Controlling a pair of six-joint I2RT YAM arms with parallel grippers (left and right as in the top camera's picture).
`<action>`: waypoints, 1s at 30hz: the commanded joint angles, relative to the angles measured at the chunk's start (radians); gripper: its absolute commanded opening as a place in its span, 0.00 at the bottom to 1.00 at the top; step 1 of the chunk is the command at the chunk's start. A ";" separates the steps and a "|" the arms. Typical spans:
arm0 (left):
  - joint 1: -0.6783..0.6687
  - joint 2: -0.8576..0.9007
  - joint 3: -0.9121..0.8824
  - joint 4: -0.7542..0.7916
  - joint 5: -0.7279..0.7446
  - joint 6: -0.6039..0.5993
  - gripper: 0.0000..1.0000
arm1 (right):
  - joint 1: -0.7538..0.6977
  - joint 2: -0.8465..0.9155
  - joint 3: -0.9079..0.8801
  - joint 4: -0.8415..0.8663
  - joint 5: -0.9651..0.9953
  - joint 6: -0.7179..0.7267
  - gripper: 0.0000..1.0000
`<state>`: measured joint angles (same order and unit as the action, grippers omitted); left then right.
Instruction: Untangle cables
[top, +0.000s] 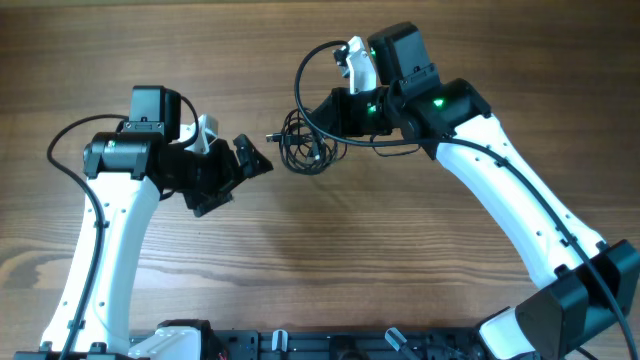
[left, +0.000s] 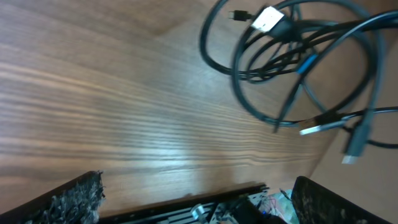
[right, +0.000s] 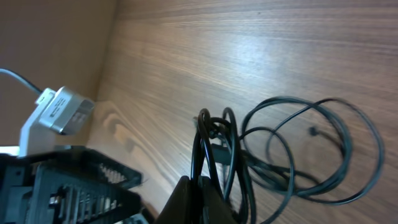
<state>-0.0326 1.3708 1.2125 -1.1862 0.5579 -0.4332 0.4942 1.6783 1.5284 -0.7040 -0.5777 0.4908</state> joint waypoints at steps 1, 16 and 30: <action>-0.005 0.000 -0.005 0.033 0.069 -0.019 1.00 | 0.004 -0.006 0.019 0.008 -0.076 0.060 0.04; -0.220 0.043 -0.005 0.186 -0.163 -0.306 0.79 | 0.004 -0.005 0.019 0.045 -0.149 0.158 0.04; -0.243 0.118 -0.002 0.247 -0.110 -0.223 0.04 | 0.004 -0.003 0.018 -0.137 0.279 0.164 0.07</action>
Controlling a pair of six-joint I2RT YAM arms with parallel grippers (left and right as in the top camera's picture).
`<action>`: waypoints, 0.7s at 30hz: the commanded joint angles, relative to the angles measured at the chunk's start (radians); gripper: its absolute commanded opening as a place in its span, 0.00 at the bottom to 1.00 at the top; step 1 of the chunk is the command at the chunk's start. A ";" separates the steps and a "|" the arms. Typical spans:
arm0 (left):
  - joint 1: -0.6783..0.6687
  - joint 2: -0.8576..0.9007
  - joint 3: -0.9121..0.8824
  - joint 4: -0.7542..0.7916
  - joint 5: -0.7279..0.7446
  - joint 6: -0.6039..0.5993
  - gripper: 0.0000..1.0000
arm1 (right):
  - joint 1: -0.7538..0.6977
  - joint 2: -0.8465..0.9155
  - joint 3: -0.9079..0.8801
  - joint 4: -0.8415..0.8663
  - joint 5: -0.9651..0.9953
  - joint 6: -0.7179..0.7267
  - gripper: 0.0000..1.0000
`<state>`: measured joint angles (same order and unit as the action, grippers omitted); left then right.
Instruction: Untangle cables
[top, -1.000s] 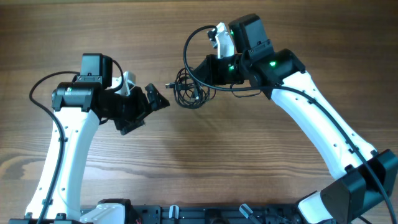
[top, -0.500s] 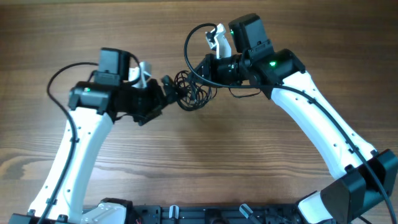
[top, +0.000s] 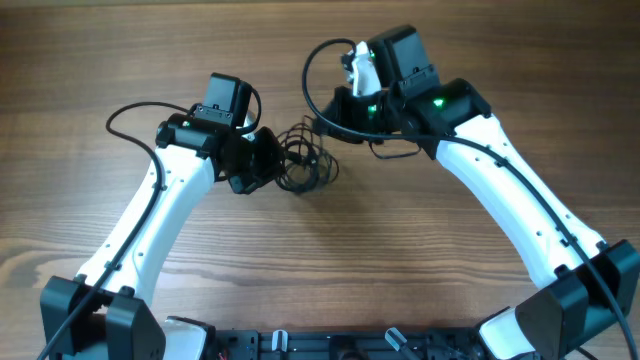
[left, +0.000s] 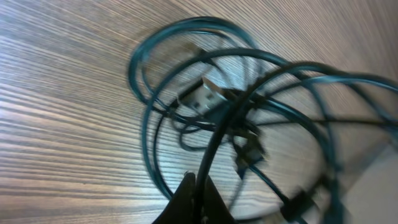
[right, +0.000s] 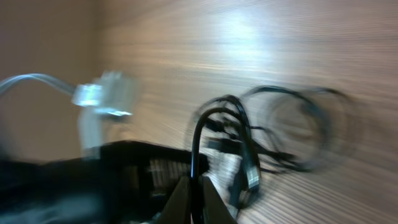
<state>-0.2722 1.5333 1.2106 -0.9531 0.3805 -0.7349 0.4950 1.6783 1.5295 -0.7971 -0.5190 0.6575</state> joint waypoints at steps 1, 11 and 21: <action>-0.003 -0.075 0.000 0.024 0.092 0.092 0.04 | 0.003 0.000 0.017 -0.086 0.279 -0.003 0.13; -0.003 -0.297 0.000 0.124 0.180 0.063 0.04 | 0.003 0.018 0.014 -0.203 0.293 -0.056 1.00; -0.003 -0.437 0.000 0.229 0.117 -0.037 0.04 | 0.003 0.018 0.014 -0.217 0.282 -0.081 1.00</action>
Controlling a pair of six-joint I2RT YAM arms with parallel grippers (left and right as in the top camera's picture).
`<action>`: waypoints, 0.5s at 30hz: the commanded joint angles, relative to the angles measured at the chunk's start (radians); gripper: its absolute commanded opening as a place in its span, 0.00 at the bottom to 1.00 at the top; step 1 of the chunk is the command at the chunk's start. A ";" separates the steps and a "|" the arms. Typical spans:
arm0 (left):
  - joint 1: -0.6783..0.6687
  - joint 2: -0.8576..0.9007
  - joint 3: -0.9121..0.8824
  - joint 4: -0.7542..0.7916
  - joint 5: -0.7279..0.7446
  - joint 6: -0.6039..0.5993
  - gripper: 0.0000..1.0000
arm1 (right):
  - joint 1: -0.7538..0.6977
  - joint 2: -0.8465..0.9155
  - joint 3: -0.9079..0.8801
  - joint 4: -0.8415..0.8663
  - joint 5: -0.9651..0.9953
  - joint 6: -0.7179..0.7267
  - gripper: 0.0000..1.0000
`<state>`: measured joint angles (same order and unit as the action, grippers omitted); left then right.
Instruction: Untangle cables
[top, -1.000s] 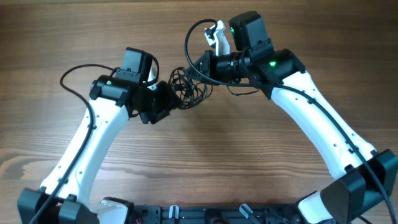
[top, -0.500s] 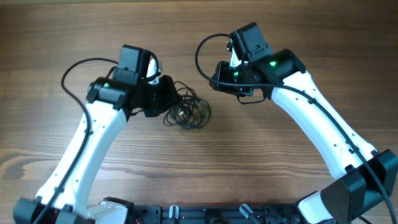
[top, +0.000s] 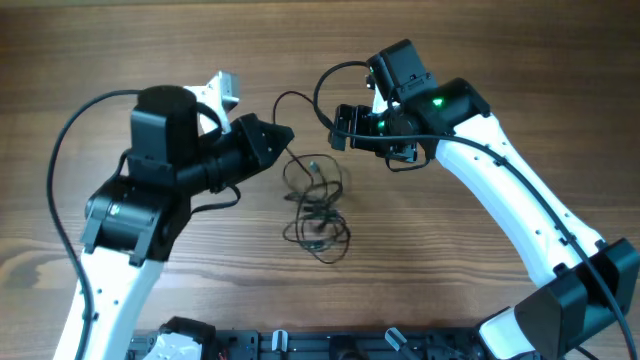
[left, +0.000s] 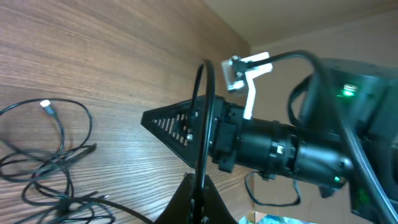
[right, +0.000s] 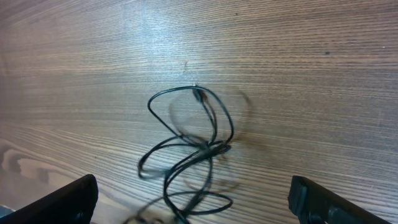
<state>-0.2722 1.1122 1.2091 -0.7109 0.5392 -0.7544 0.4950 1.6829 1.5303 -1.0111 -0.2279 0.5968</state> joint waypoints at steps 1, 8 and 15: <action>-0.003 -0.009 0.002 -0.025 -0.068 -0.018 0.04 | 0.003 0.013 0.013 -0.002 -0.010 -0.020 1.00; 0.024 0.019 0.002 0.188 -0.092 -0.153 0.04 | 0.003 0.013 0.013 -0.029 -0.140 -0.101 1.00; 0.097 0.019 0.002 0.296 -0.170 -0.235 0.04 | 0.010 0.013 0.010 -0.062 -0.278 -0.241 1.00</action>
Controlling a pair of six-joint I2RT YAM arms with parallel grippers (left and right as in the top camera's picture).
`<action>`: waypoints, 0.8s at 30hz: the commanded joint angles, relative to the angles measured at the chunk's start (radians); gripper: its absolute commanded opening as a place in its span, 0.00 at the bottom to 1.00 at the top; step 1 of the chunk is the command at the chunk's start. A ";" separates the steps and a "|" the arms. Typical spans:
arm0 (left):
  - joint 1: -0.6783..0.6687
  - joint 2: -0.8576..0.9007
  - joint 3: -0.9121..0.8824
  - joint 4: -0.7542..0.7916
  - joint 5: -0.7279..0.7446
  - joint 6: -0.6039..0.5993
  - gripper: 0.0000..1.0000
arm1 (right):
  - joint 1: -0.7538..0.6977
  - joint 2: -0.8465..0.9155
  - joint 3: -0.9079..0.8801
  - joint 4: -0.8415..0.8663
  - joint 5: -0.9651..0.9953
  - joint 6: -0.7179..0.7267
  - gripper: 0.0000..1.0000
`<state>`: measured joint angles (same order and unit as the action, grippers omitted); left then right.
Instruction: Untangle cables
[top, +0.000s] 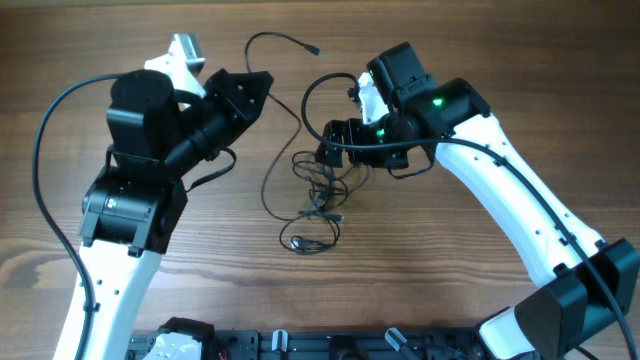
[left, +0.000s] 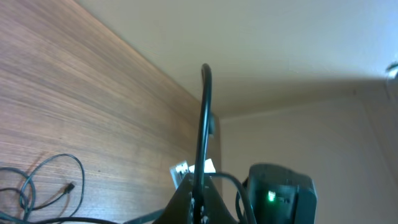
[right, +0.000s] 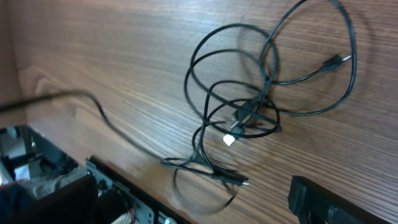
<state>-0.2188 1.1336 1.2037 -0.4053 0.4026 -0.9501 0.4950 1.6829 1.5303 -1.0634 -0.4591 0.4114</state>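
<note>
A loose tangle of thin black cables lies mid-table, and the right wrist view shows its loops and plugs. My left gripper is raised at the upper left, shut on one black strand. That strand arcs over to a free plug end and trails down into the tangle. In the left wrist view the jaws pinch this strand. My right gripper hovers at the tangle's upper right edge, open, with nothing between its fingers.
The wooden table runs on all sides of the tangle. A black rail lines the near edge. The right arm's body with a green light sits close in front of my left gripper.
My left gripper has moved up and to the left with the strand, which now shows a longer free length. The tangle lies more stretched out. My right gripper, still open, sits lower left, over the tangle.
First my right gripper held the bundled cables while the left stood open to the left. Then both were shut on the bundle. Then the right had let go, the tangle lay on the table and the left held one strand, now held higher.
</note>
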 joint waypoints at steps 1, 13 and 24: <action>0.055 -0.002 0.007 -0.018 -0.033 -0.062 0.04 | 0.020 0.013 -0.001 -0.002 -0.046 -0.074 1.00; 0.059 0.002 0.007 -0.111 -0.069 -0.164 0.04 | 0.140 0.022 -0.315 0.329 0.010 0.022 1.00; 0.095 -0.069 0.007 0.148 0.045 -0.264 0.04 | 0.221 0.123 -0.315 0.475 0.169 0.086 0.97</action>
<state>-0.1478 1.1091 1.2034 -0.2642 0.4168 -1.1732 0.7128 1.7622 1.2175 -0.6350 -0.3351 0.5182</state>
